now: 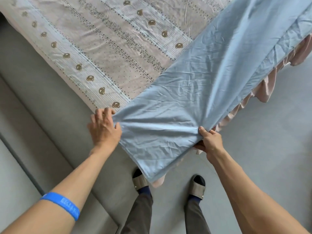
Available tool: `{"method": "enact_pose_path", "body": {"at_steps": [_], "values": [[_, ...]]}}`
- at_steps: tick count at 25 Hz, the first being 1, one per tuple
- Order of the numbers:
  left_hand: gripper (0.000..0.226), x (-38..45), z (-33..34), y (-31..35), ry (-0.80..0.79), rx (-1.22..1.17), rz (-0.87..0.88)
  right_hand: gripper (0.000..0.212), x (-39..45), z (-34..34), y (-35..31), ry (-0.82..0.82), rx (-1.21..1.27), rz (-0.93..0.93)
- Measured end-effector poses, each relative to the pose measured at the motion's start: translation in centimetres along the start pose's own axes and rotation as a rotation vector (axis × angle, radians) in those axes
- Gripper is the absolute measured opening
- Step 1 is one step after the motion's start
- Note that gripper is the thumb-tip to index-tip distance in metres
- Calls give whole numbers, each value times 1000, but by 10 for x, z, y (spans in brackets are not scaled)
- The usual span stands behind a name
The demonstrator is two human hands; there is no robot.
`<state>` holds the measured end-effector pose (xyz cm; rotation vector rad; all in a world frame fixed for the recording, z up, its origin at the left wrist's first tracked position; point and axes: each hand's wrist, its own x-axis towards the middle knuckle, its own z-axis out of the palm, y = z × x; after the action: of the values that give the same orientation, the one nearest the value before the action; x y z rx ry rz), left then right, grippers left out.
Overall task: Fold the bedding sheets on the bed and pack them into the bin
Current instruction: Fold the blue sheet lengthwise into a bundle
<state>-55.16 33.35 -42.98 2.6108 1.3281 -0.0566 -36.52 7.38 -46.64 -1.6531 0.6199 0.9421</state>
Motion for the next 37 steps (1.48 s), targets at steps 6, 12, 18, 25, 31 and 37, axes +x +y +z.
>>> {"method": "enact_pose_path", "body": {"at_steps": [6, 12, 18, 25, 31, 37], "values": [[49, -127, 41, 65, -615, 213, 488, 12, 5, -10, 13, -67, -35, -8], [31, -134, 27, 93, -811, 398, 465, 15, 7, -21, 9, -125, -154, -1], [36, -60, 22, 172, -547, 233, 392, 20, 36, -38, -62, -28, -120, -160], [87, -45, 61, 212, -762, 329, 174, 30, 97, -85, -87, 3, -289, -203], [86, -4, 38, 261, -1102, 395, -137, 21, 107, -159, -195, -62, -416, -211], [17, 37, 24, 406, -569, -414, -475, 7, 146, -200, -324, -43, -466, -139]]}}
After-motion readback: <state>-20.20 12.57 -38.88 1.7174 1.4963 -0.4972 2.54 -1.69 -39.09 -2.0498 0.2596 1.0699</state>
